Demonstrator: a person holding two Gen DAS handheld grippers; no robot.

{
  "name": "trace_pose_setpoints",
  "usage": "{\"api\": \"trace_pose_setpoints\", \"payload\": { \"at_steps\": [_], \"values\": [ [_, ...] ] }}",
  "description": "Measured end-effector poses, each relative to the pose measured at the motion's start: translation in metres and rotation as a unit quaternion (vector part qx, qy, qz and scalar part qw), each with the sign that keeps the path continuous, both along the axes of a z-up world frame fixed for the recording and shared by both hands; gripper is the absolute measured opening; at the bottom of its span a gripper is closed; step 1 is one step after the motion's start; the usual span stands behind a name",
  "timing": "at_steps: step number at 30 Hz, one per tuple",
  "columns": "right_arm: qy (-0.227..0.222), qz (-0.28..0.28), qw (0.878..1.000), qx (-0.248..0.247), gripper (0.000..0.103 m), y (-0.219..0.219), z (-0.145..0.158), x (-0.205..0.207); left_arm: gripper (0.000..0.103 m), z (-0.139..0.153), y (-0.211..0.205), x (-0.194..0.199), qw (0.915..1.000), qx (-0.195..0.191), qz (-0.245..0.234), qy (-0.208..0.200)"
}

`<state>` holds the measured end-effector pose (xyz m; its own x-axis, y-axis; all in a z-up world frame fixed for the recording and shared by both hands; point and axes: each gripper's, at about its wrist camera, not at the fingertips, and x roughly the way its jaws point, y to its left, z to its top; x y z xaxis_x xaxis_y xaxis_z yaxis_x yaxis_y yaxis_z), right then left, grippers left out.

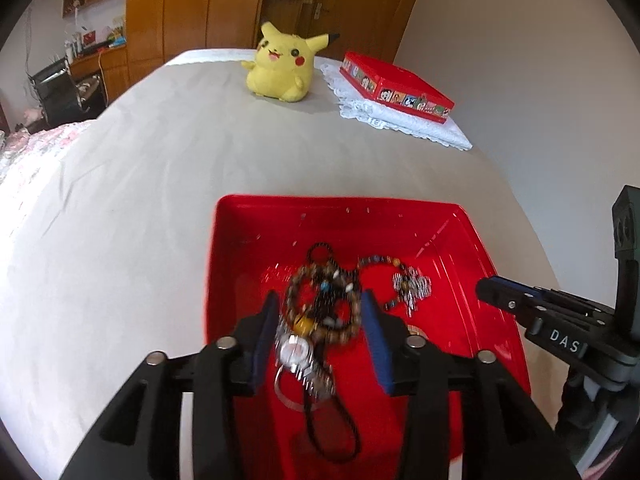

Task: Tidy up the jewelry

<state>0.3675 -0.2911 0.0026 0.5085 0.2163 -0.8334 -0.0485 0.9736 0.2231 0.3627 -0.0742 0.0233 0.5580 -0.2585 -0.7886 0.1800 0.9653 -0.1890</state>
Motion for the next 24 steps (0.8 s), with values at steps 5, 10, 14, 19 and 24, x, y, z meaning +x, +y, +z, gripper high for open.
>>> {"api": "trace_pose_setpoints", "payload": {
  "at_steps": [5,10,14,19,24],
  "values": [
    [-0.014,0.011,1.000,-0.012,0.024,0.008,0.006,-0.033,0.056,0.011,0.014,-0.041,0.9997,0.010,0.012,-0.017],
    [-0.019,0.013,1.000,-0.005,0.026,0.010,0.006,-0.060,0.060,0.019,0.021,-0.077,0.9983,0.033,0.023,-0.043],
    [-0.030,0.014,0.999,-0.004,0.026,0.010,0.009,-0.078,0.062,0.022,0.023,-0.101,0.9970,0.040,0.027,-0.061],
    [-0.046,0.014,0.999,-0.007,0.041,0.011,0.018,-0.101,0.075,0.028,0.022,-0.126,0.9950,0.043,0.029,-0.085],
    [-0.060,0.010,0.998,-0.030,0.065,0.013,0.025,-0.120,0.085,0.033,0.017,-0.151,0.9924,0.056,0.028,-0.106]
  ]
}}
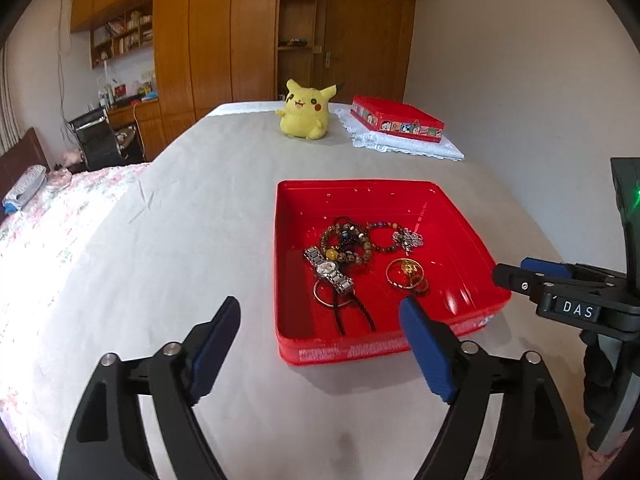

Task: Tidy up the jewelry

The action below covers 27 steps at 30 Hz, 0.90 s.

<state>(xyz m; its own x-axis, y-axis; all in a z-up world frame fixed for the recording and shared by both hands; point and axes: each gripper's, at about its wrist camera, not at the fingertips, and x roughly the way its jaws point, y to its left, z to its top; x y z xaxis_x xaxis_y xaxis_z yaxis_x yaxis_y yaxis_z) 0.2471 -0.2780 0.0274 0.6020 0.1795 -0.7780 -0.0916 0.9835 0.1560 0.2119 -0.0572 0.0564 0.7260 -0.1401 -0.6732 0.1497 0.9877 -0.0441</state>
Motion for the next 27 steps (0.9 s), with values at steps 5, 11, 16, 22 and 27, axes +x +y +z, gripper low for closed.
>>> {"api": "trace_pose_setpoints", "payload": {
  "at_steps": [5,11,16,22,27],
  "values": [
    [0.010,0.003,1.000,-0.002,0.088,0.003,0.002,-0.011,0.096,0.004,-0.002,-0.015,0.9999,0.005,0.001,-0.014],
    [0.006,-0.003,1.000,-0.007,0.095,0.002,0.005,-0.016,0.099,0.005,-0.001,-0.017,0.9999,0.011,0.004,-0.001],
    [0.032,0.000,0.999,-0.010,0.095,0.007,-0.005,-0.015,0.099,-0.004,0.008,-0.011,0.9997,-0.001,0.014,0.022],
    [0.076,0.008,0.997,-0.016,0.095,0.018,-0.027,-0.015,0.099,-0.021,0.013,-0.007,0.9982,0.007,0.030,0.052],
    [0.085,0.011,0.996,-0.021,0.095,0.023,-0.036,-0.013,0.099,-0.038,0.006,0.000,0.9967,0.015,0.018,0.077]
  ]
}}
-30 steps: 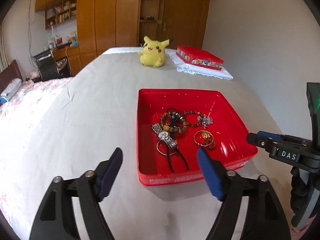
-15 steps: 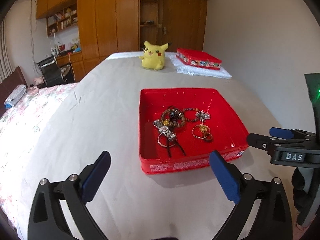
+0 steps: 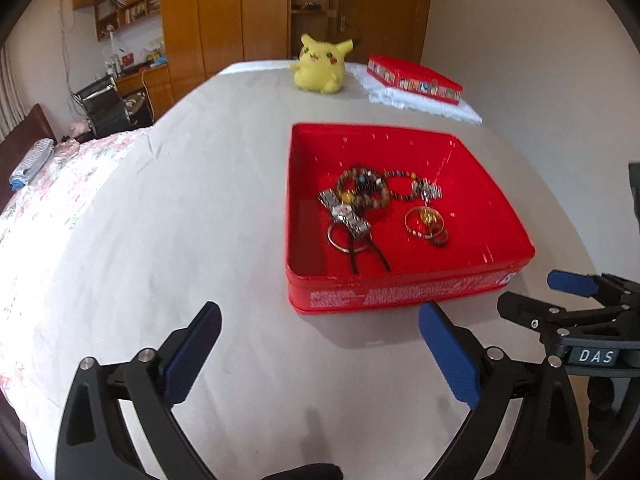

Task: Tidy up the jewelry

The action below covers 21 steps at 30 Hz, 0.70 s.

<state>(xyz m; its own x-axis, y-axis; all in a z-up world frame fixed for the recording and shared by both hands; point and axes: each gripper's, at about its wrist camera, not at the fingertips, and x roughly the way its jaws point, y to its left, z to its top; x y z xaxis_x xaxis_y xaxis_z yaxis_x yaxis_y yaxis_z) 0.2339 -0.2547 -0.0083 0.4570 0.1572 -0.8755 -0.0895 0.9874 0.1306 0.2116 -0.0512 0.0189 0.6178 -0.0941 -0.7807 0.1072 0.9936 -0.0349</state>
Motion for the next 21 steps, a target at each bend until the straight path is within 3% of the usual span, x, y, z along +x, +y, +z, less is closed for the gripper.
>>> {"api": "trace_pose_setpoints", "payload": {
  "at_steps": [21],
  "values": [
    [-0.009,-0.004,1.000,-0.007,0.095,-0.007,0.002,0.004,0.099,-0.007,0.003,0.012,0.9998,0.011,0.009,0.012]
  ]
}}
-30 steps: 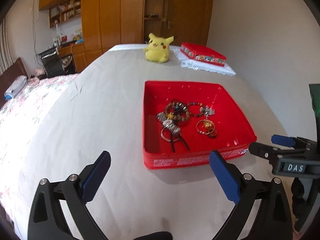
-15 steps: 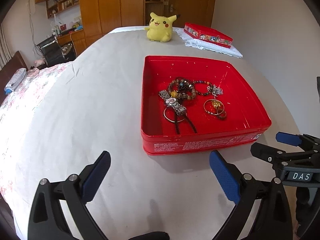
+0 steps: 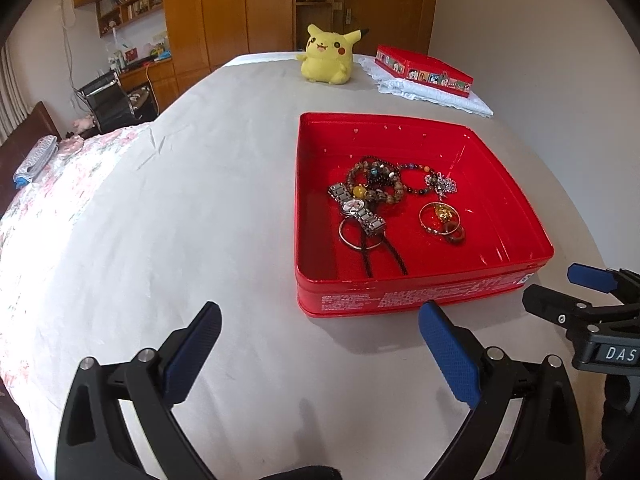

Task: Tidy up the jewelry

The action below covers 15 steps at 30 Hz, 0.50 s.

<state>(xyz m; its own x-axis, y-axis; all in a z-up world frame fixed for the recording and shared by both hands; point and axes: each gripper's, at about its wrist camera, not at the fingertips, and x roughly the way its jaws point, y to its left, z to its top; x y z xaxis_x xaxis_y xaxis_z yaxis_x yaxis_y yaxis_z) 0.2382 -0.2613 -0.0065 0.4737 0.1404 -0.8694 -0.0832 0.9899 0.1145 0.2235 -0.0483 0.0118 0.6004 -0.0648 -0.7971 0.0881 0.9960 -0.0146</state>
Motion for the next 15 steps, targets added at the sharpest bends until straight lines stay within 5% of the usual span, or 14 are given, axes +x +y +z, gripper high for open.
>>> {"api": "trace_pose_setpoints", "payload": {
  "at_steps": [15],
  "values": [
    [0.002,-0.002,1.000,-0.002,0.095,-0.003,-0.003,0.004,0.099,-0.003,0.006,0.011,0.9999,-0.004,0.009,0.006]
  ]
}}
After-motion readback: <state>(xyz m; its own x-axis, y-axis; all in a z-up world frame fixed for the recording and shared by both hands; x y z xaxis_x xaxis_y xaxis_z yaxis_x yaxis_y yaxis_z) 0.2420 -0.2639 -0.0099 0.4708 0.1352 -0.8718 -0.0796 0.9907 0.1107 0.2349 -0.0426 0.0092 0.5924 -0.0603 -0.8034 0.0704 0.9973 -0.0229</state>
